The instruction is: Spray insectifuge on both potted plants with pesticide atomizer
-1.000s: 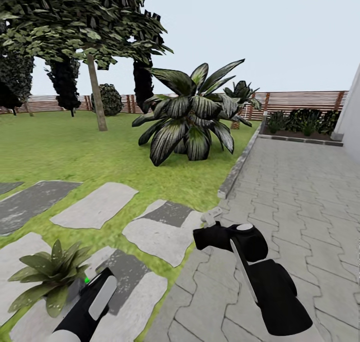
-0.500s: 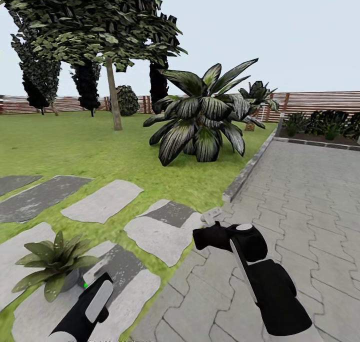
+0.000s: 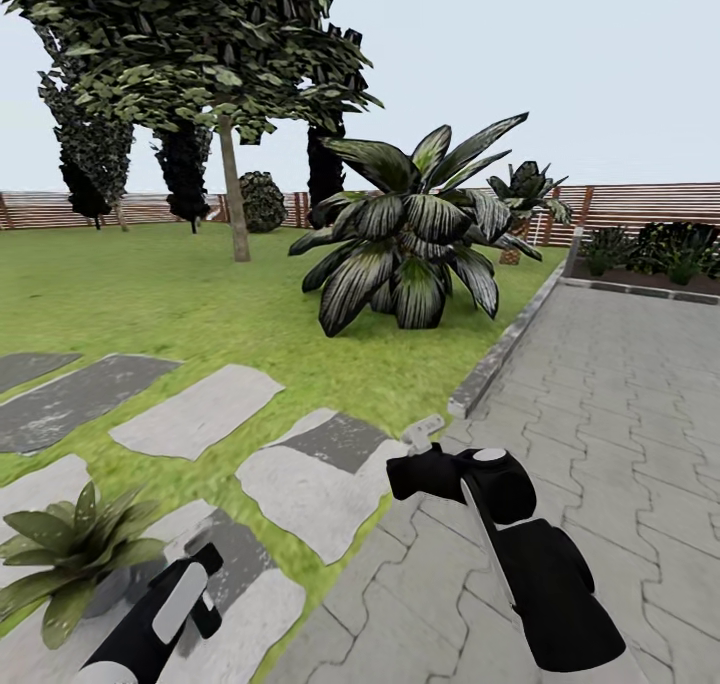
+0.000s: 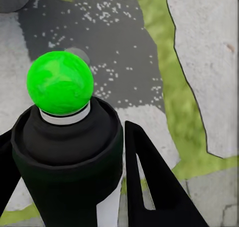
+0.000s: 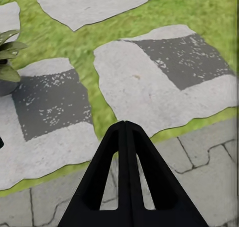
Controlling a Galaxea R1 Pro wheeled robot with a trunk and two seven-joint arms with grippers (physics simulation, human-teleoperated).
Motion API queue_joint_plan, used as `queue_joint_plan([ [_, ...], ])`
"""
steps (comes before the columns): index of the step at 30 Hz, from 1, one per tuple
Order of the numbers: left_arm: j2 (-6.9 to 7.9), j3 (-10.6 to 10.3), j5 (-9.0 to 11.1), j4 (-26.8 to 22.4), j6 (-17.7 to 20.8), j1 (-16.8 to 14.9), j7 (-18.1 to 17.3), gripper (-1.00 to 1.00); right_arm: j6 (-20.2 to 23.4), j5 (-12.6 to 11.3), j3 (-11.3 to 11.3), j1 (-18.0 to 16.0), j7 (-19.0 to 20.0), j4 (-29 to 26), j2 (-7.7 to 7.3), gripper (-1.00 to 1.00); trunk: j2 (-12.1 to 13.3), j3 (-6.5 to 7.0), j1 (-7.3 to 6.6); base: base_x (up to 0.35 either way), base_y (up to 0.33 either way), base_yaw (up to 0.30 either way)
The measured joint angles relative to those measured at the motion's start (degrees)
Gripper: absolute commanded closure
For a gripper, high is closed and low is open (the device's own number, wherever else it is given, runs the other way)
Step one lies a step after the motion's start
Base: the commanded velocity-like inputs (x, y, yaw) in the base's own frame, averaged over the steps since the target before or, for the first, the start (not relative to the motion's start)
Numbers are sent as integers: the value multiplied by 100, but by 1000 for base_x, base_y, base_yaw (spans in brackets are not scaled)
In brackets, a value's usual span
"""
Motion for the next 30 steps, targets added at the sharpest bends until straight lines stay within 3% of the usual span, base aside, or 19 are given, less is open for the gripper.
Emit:
queue_joint_plan([
  [4, 52, 562, -3, 109, 352, -6, -39, 100, -1, 0, -1, 1, 0, 0, 0, 100, 0, 0, 1, 255, -55, 0],
  [6, 53, 720, -22, 143, 447, -7, -26, 100, -1, 0, -2, -1, 0, 0, -1, 100, 0, 0, 2, 79, -14, 0],
  [15, 41, 841, -5, 192, 504, -32, 559, 100, -1, 0, 1, -1, 0, 0, -1, 100, 0, 0, 3, 11, -2, 0],
  [19, 27, 902, -2, 131, 325, -34, 1083, 100, -1, 0, 5, 2, 0, 0, 3, 100, 0, 0, 3, 0, 0, 0],
  [24, -21, 741, -49, -71, -219, -27, 1493, 100, -1, 0, 4, 3, 0, 0, -1, 100, 0, 0, 3, 0, 0, 0],
  [26, -26, 444, -57, -219, -358, -14, 1771, 100, -1, 2, 1, 3, 0, 0, -1, 100, 0, 0, 3, 0, 0, 0],
  [28, -24, 16, -70, -436, -542, 18, 2075, 100, -1, 6, -2, 3, 0, 0, -2, 100, 0, 0, 3, 0, 0, 0],
  [30, -18, -244, -80, -544, -632, 34, 2254, 100, -2, 7, -2, 3, 0, 0, -2, 100, 0, 0, 3, 0, 0, 0],
])
